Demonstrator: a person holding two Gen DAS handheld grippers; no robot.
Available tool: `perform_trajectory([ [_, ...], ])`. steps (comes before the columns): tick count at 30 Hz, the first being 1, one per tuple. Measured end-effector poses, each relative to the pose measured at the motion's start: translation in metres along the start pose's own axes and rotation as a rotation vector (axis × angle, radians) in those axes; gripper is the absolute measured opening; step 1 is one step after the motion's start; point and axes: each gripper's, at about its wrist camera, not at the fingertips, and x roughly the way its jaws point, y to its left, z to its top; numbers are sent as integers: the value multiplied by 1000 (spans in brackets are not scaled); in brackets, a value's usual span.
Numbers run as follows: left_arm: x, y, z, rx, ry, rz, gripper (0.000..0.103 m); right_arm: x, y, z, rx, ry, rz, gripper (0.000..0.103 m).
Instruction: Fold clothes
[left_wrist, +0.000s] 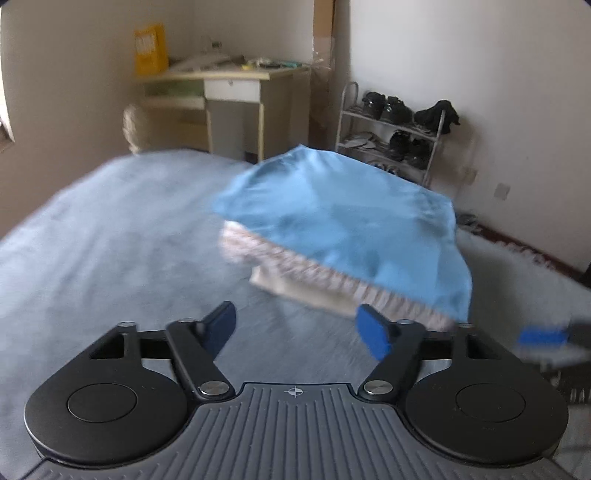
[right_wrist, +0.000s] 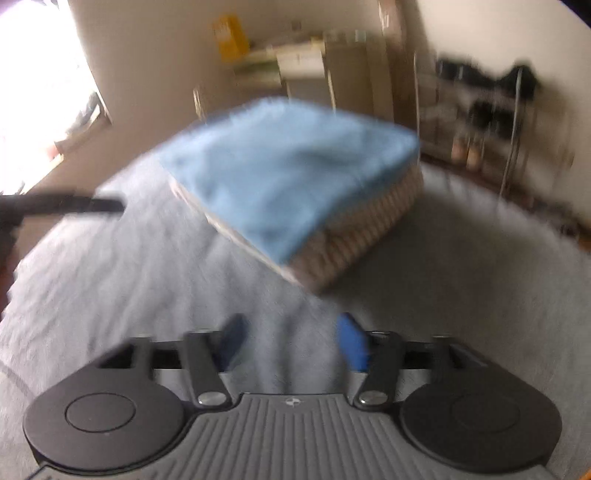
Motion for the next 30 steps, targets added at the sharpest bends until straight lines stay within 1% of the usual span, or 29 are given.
perform_trajectory([
  [1, -9, 3, -4, -2, -5, 5, 88, -6, 11, 1, -9, -41, -13, 85],
  [2, -19, 6, -9, -5, -11, 10, 96, -13, 25, -1, -24, -74, -26, 97],
  [3, -25, 8, -19, -31, -7, 12, 102, -17, 35, 0, -36, -96, -37, 102],
  [4, -31, 9, -29, -57, -2, 15, 103, -20, 44, -3, -48, -111, -49, 103],
  [6, -38, 8, -53, -129, 50, 5, 103, -27, 61, -13, -72, -129, -89, 103],
  [7, -39, 6, -65, -169, 61, 12, 103, -29, 69, -19, -84, -130, -118, 103],
  [8, -41, 4, -77, -210, 58, 12, 103, -27, 78, -22, -100, -114, -163, 103],
  [10, -48, 2, -100, -269, 24, 17, 103, -25, 92, -28, -131, -85, -243, 103],
  [14, -57, -11, -113, -263, 36, 111, 103, -39, 102, -47, -153, -135, -374, 103],
  [17, -62, -20, -113, -255, 71, 154, 103, -49, 104, -50, -144, -167, -439, 103],
  [18, -64, -21, -113, -252, 75, 158, 103, -53, 104, -50, -141, -178, -459, 103],
  [20, -67, -23, -114, -256, 84, 162, 103, -56, 107, -50, -146, -198, -491, 103],
  [22, -67, -23, -116, -271, 93, 162, 103, -55, 107, -50, -151, -199, -500, 103],
  [26, -67, -26, -120, -308, 97, 166, 103, -49, 106, -51, -162, -158, -490, 103],
  [30, -65, -31, -120, -301, 114, 179, 102, -48, 101, -50, -148, -157, -496, 103],
])
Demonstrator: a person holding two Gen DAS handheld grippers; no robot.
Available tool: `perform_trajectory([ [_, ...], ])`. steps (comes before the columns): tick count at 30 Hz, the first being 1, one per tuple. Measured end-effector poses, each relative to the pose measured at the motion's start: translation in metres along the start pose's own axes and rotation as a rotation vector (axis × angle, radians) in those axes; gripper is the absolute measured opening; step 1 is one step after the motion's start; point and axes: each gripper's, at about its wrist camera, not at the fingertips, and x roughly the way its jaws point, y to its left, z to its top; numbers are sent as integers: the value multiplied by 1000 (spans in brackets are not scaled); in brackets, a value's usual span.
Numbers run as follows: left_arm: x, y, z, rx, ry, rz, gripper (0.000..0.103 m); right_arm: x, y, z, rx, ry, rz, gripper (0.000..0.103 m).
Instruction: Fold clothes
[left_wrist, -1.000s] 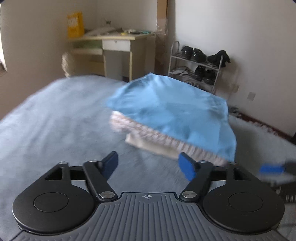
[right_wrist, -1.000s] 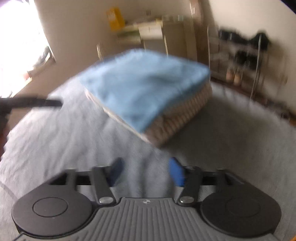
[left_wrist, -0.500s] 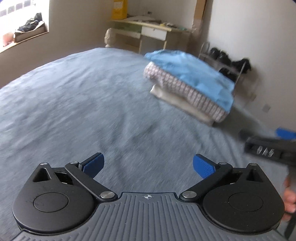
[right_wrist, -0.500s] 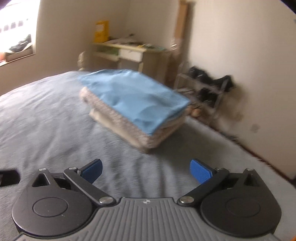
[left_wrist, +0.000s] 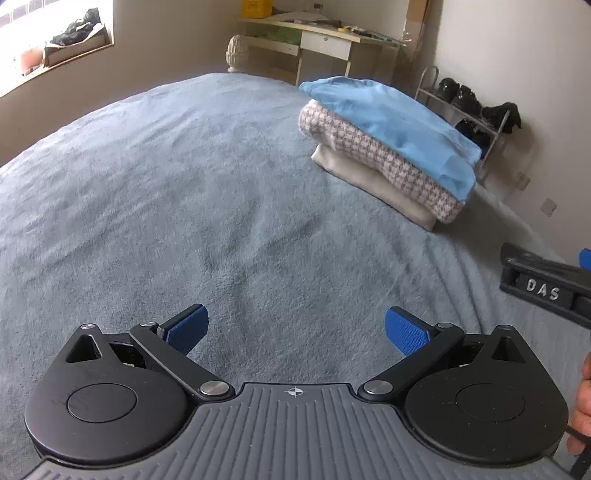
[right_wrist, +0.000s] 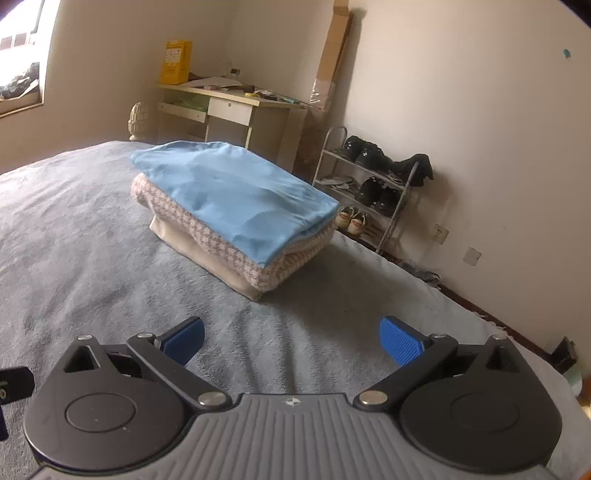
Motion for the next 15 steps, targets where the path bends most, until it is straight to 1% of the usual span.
perform_trajectory([
  [15, -8, -22, -2, 50, -15, 9, 101, -1, -15, -3, 39, 18, 9, 103],
])
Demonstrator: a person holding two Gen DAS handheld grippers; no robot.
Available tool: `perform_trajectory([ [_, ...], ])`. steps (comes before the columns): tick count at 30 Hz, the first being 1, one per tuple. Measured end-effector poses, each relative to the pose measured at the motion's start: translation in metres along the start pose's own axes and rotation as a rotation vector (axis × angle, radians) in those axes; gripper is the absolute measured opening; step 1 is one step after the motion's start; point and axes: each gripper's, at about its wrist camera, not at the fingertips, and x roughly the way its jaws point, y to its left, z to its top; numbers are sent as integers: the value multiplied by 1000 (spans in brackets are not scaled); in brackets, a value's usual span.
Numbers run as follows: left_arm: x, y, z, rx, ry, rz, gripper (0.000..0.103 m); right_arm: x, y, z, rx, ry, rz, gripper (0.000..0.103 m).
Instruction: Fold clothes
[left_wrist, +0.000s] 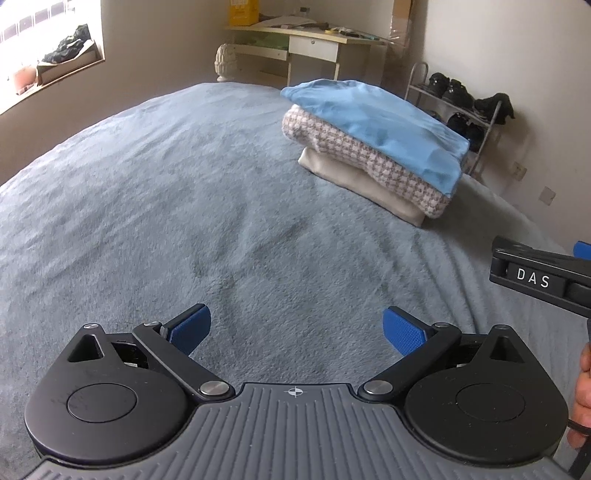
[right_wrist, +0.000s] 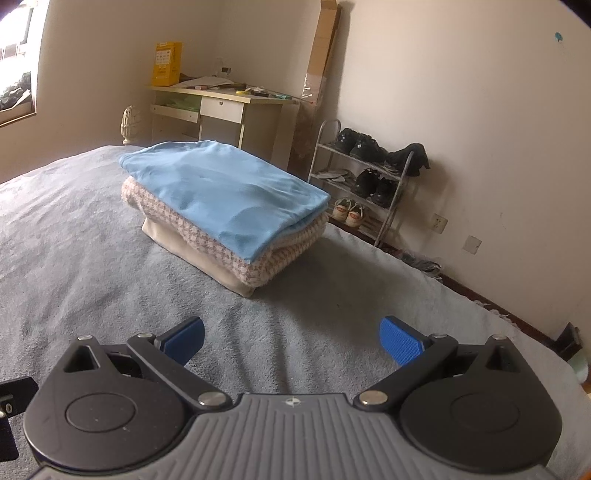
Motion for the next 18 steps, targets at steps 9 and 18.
perform_trajectory([
  [9, -2, -6, -1, 6, 2, -17, 101, -2, -6, -1, 10, 11, -13, 103],
  [18, -3, -8, -1, -3, 2, -22, 101, -3, -6, 0, 4, 13, -7, 103],
])
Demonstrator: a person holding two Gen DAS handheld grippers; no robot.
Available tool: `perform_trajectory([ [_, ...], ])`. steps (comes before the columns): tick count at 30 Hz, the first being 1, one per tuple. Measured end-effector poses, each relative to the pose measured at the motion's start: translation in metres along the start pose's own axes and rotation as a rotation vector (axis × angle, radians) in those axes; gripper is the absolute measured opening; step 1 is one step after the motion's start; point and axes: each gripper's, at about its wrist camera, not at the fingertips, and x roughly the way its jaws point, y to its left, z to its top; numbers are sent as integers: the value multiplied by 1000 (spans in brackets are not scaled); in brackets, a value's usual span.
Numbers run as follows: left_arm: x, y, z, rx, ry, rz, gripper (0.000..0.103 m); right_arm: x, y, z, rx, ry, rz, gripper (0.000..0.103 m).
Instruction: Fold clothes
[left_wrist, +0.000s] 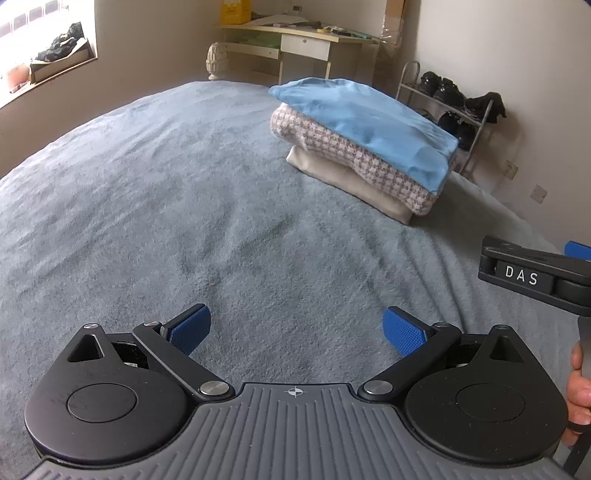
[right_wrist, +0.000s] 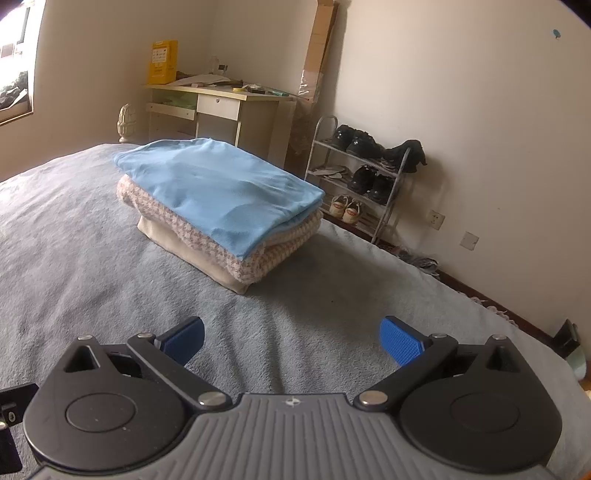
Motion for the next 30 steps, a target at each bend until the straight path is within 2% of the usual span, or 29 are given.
perform_trajectory([
  [30, 0, -7, -3, 11, 9, 1, 101, 0, -3, -2, 7, 18, 6, 103],
])
